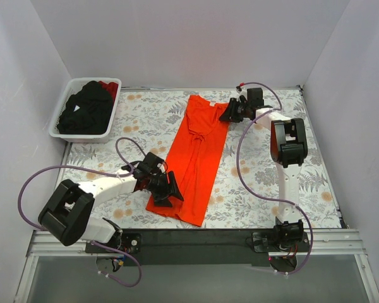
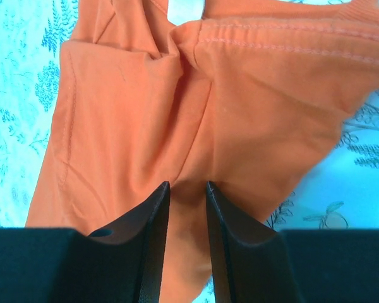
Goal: Fold and stack the t-shirts
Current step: Fold the tshirt
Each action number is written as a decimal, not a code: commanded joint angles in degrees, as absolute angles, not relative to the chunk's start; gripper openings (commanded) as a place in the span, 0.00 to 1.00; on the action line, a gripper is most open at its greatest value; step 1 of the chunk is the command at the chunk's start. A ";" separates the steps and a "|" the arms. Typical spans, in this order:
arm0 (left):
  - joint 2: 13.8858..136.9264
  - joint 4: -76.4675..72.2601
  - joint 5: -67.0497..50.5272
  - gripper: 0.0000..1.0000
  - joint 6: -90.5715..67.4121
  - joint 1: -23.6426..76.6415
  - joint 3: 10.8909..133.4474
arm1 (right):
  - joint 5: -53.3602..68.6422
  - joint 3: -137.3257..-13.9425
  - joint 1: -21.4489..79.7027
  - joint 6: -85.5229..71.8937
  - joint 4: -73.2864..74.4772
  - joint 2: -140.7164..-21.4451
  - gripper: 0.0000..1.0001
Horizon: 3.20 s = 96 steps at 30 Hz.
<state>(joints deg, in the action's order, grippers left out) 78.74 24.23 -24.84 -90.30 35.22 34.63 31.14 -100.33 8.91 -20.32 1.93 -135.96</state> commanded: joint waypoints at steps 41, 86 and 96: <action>81.91 18.89 -5.96 0.56 -72.95 24.87 44.83 | 28.74 -113.21 5.54 -16.96 14.41 -138.71 0.25; 75.15 33.31 -3.69 0.56 -85.52 37.71 36.04 | 15.65 -22.76 38.93 -45.44 5.97 -71.89 0.48; 76.20 33.13 -3.69 0.49 -85.43 38.32 35.60 | 14.77 -21.89 39.90 -45.18 7.38 -74.97 0.43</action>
<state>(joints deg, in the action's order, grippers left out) 75.24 32.62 -4.27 -85.14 37.69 36.47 19.66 -23.90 39.11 -46.46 1.54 -72.40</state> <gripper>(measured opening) 0.496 0.435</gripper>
